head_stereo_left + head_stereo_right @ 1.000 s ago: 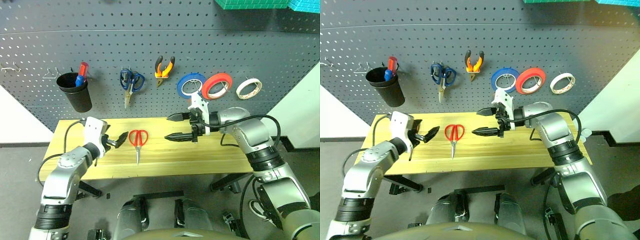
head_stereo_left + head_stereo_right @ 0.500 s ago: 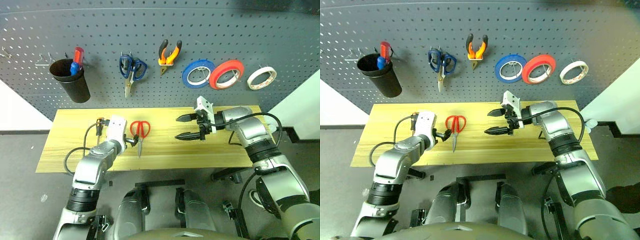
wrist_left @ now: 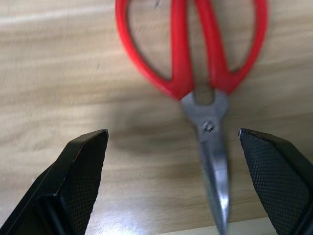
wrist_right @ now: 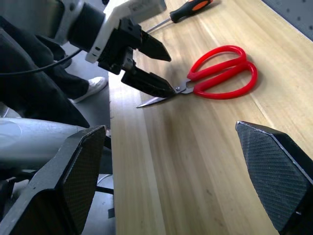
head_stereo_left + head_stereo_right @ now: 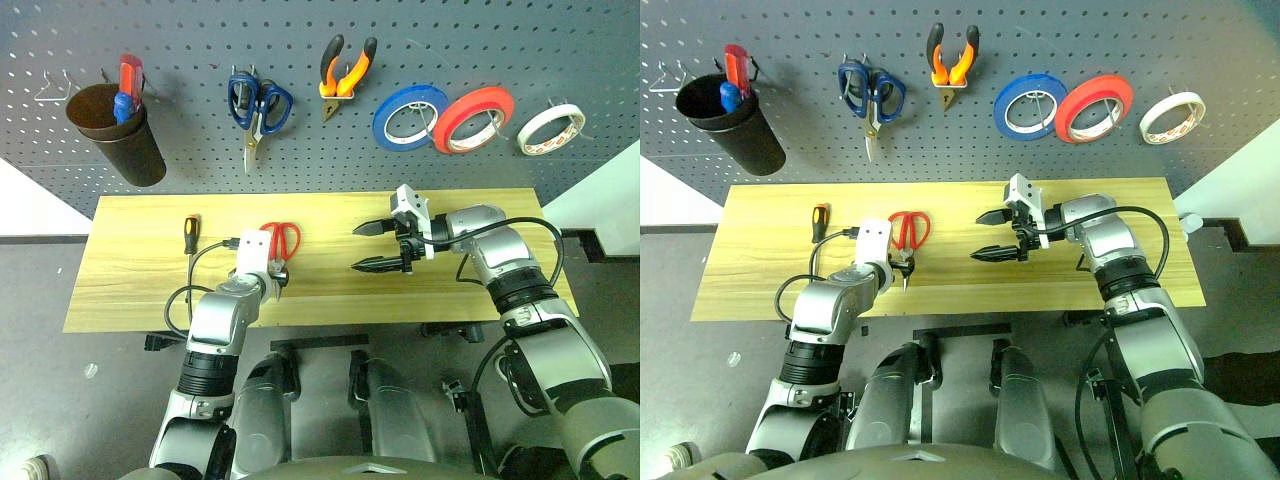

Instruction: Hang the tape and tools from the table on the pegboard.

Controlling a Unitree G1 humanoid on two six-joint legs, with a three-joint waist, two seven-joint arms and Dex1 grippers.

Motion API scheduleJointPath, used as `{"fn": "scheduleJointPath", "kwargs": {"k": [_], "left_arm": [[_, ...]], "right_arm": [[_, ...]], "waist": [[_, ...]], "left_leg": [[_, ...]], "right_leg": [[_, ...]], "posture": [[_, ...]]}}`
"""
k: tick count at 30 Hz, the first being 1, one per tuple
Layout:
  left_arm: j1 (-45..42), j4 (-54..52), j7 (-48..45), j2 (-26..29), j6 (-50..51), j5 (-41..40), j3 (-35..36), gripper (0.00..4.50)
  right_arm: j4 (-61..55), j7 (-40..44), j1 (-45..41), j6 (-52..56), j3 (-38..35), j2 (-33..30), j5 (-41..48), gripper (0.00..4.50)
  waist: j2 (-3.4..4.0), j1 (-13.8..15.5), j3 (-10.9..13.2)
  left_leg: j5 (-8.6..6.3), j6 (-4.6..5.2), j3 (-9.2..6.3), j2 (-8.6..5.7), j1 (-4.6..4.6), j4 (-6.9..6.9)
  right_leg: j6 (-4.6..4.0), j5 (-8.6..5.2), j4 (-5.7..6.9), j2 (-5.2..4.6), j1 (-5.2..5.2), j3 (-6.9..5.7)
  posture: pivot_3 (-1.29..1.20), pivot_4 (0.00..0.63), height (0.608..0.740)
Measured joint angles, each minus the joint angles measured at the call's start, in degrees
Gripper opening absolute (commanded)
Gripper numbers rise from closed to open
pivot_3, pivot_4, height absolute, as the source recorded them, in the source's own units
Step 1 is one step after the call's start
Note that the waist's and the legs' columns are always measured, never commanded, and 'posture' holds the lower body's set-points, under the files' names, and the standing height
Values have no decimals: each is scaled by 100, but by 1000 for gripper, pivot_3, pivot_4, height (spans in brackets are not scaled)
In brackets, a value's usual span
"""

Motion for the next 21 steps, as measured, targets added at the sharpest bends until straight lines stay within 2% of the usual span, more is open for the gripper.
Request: {"fn": "scheduleJointPath", "kwargs": {"k": [19, 21], "left_arm": [[-620, 632, 382, -653, 27, 221, 193, 4500], [-660, 628, 523, -785, 127, 257, 303, 4089]], "right_arm": [[122, -187, -89, -99, -228, -43, -82, 4490], [122, -229, -89, -103, -233, -43, -123, 4500]], "waist": [[-1, -38, 61], [-1, -48, 61]], "left_leg": [[-6, 6, 0, -5, -9, -12], [-7, 6, 0, -5, -9, -12]], "right_leg": [[4, -1, -19, -10, -3, -7], [4, -2, -19, -11, -4, -7]], "posture": [[-38, 401, 730], [-41, 398, 730]]}}
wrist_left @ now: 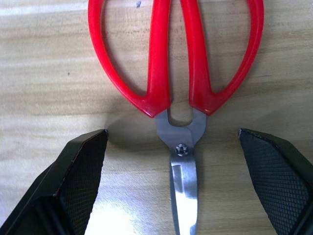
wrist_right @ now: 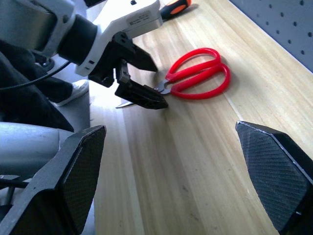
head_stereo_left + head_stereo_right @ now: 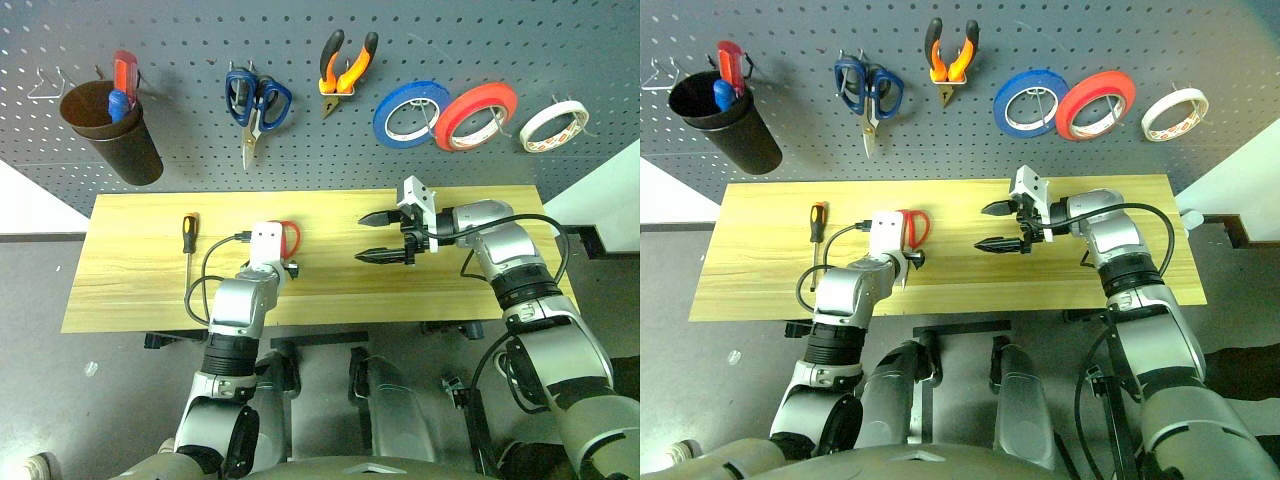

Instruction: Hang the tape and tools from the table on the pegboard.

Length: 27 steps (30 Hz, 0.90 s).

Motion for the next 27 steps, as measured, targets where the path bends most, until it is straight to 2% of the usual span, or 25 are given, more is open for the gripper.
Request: {"fn": "scheduleJointPath", "kwargs": {"k": [1, 12, 23, 27], "left_arm": [[-12, 0, 50, -43, 26, 11, 40, 3915], [-127, 29, 442, -115, 275, 250, 92, 325], [-1, -275, 488, -143, 450, 277, 412, 260], [595, -922, -286, 572, 469, 95, -81, 260]], "right_arm": [[0, -18, 0, -7, 0, 0, -16, 4500], [51, -115, -11, -92, -49, -70, -117, 4500], [432, -260, -154, -481, -59, -69, -348, 4500], [443, -208, -173, -568, -63, -93, -377, 4500]], "waist": [[0, -8, 0], [-1, -167, 0], [-3, -277, -1], [-3, -272, -1]], "left_leg": [[0, 0, 0, 0, 0, 0], [-1, 1, 0, -1, 1, -19], [1, -4, 4, -8, 1, -42], [19, -32, 11, -10, 1, -78]], "right_leg": [[0, 0, 0, 0, 0, 0], [1, -1, -4, 4, -6, -2], [2, 0, -14, 1, -11, -2], [31, 8, -11, 6, -29, -1]], "posture": [[-45, 396, 730], [-49, 386, 730], [-34, 344, 730], [-20, 317, 730]]}}
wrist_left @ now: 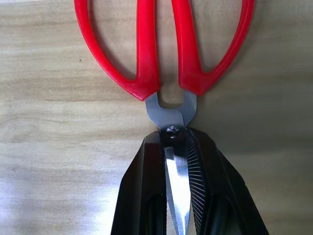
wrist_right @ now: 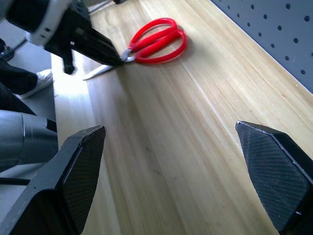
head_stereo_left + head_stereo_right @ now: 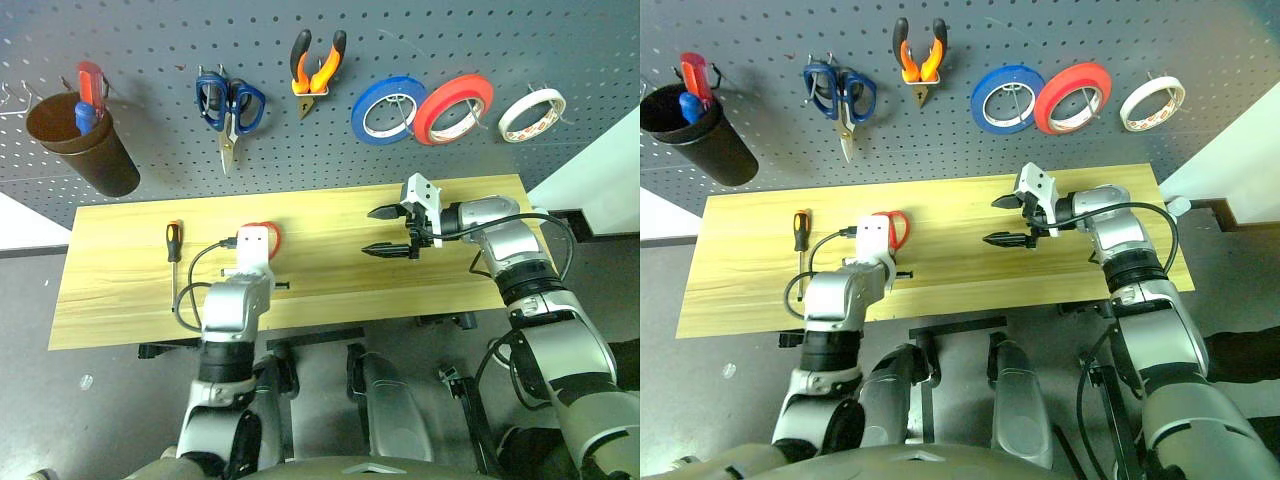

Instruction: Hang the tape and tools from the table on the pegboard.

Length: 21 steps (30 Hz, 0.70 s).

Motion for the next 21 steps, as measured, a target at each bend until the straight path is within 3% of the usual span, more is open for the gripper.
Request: {"fn": "scheduleJointPath", "kwargs": {"k": [6, 11, 21], "left_arm": [[873, -1146, -1035, 1158, -58, -226, -433, 260], [1894, -2191, -2082, 2299, -1283, -411, -449, 260], [3316, -2592, -2998, 2588, -3470, -754, 310, 260]], "right_arm": [[-332, 418, -48, 346, -169, -59, 293, 4500], [-1265, 700, 141, 949, -335, -249, 682, 4500], [-2238, 748, 352, 1585, -470, -495, 1127, 4500]], "waist": [[-3, 15, -7], [-8, 30, -48], [-4, 18, -292]], "left_leg": [[19, -30, -2, 0, -57, 5], [22, -37, -6, -2, -84, 3], [8, -16, -4, -1, -139, -7]], "right_leg": [[2, 2, 3, -2, -48, -6], [0, 4, -9, -9, -67, -17], [-12, 32, -88, -7, -84, -34]], "posture": [[1, 271, 730], [14, 229, 730], [6, 162, 730]]}}
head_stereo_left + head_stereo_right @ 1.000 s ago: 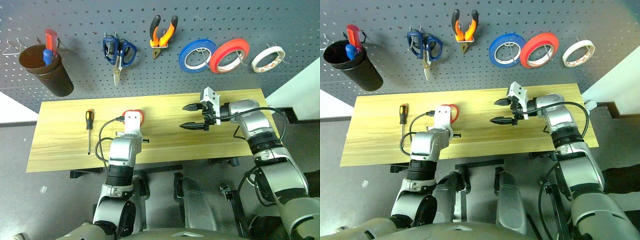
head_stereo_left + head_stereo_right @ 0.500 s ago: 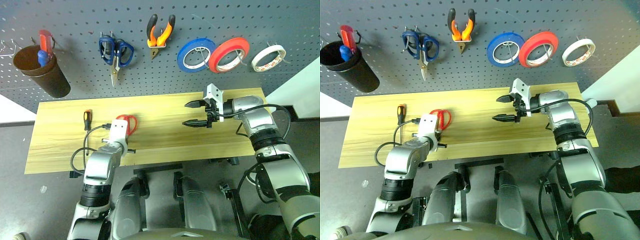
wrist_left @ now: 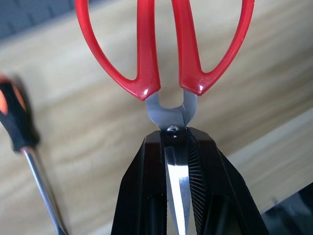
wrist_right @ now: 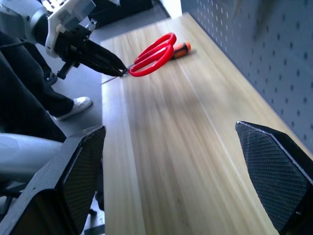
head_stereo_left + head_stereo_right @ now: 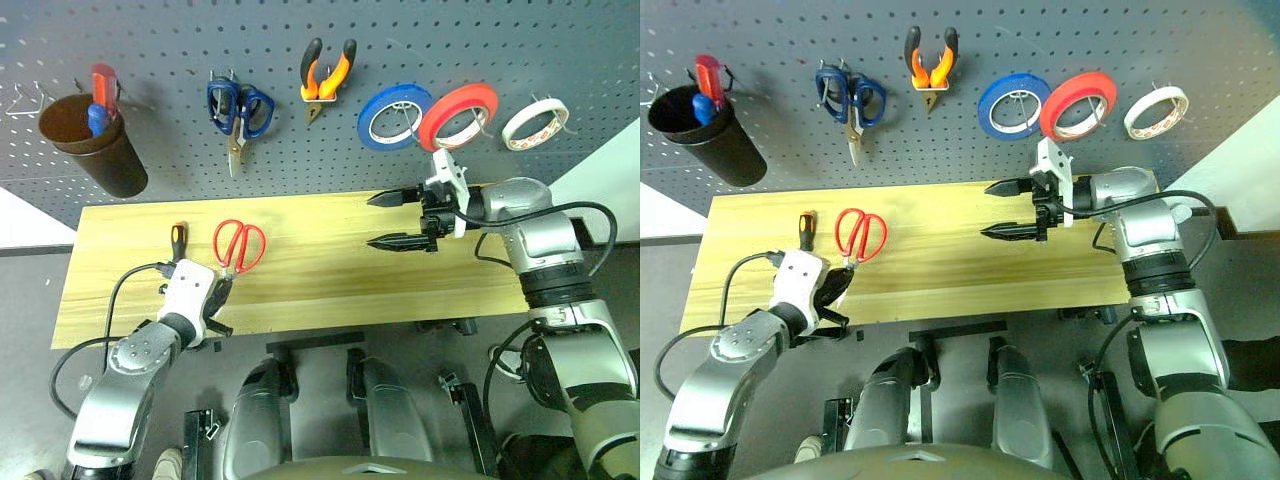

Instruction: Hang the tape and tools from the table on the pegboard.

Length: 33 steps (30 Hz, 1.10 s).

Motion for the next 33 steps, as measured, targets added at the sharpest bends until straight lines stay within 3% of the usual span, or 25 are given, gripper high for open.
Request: {"fn": "scheduleJointPath", "kwargs": {"k": [4, 11, 21, 33], "left_arm": [[353, -8, -55, -26, -1054, 162, 13, 260], [93, 176, 84, -87, -2386, 490, 142, 260], [-589, 758, 170, -140, -3109, 530, 330, 260], [-1648, 1735, 437, -438, -3298, 903, -23, 260]], "right_arm": [[-94, -66, -54, 431, -268, -23, 374, 4500], [-98, -34, -101, 802, -473, -59, 768, 4500], [-220, 67, -448, 886, -601, -144, 1022, 4500], [-251, -15, -541, 761, -603, -141, 1070, 4500]], "waist": [[-11, 0, -163], [8, 8, -401], [28, 67, -598], [43, 172, -728]], "left_leg": [[4, -6, 1, 0, -21, 4], [-4, 7, 2, 6, -28, 6], [-2, 7, -4, 15, -8, 41], [-4, 11, -7, 26, 16, 70]], "right_leg": [[9, 9, -3, 2, -18, -4], [4, 46, -6, 25, -21, -10], [11, 50, -4, 63, 9, -9], [10, 50, 15, 79, 38, -6]], "posture": [[8, 141, 730], [11, 108, 730], [5, 90, 730], [-7, 86, 730]]}}
